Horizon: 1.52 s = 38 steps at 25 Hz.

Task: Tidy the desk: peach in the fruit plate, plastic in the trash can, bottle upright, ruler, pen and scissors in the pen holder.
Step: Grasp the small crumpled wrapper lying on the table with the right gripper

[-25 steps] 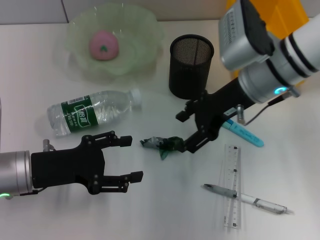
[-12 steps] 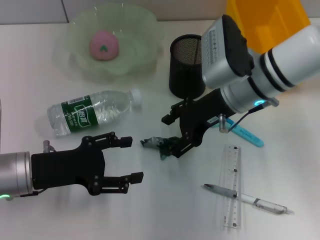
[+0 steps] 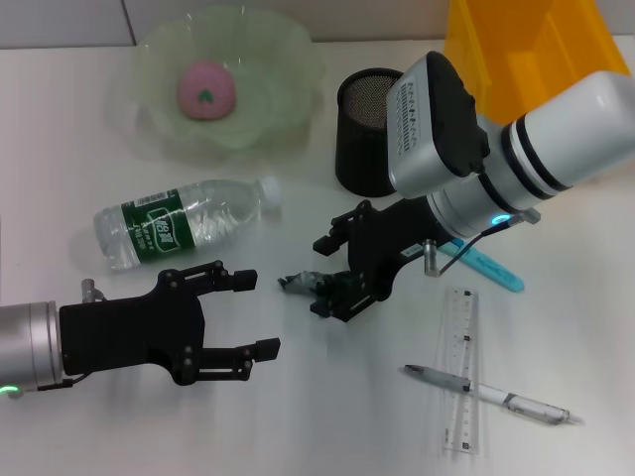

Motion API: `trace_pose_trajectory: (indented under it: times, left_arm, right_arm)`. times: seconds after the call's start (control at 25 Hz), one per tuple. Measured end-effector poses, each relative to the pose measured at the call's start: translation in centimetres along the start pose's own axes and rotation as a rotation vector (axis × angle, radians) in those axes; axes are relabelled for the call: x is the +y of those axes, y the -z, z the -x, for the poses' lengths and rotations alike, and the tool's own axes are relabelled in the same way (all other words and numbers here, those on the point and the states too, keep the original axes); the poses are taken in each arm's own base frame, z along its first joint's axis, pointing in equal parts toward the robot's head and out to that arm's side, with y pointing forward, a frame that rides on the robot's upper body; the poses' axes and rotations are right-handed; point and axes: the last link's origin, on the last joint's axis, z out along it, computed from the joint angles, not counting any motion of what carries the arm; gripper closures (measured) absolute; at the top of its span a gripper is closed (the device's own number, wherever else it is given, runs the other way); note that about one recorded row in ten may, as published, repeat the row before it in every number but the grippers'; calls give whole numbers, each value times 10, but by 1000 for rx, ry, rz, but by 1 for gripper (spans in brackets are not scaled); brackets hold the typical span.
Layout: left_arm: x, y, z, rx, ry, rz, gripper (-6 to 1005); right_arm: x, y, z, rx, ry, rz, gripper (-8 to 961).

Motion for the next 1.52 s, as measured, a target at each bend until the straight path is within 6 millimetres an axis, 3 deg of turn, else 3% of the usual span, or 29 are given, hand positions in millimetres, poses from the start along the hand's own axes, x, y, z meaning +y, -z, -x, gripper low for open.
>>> trace_pose_trajectory:
  times: [1.08, 1.52]
  left_arm:
    - [-1, 0, 0, 7, 3, -11, 188]
    - [-1, 0, -1, 7, 1, -9, 191]
  right_arm:
    - [1, -6, -5, 28, 23, -12, 134]
    - [-3, -7, -9, 29, 6, -45, 297]
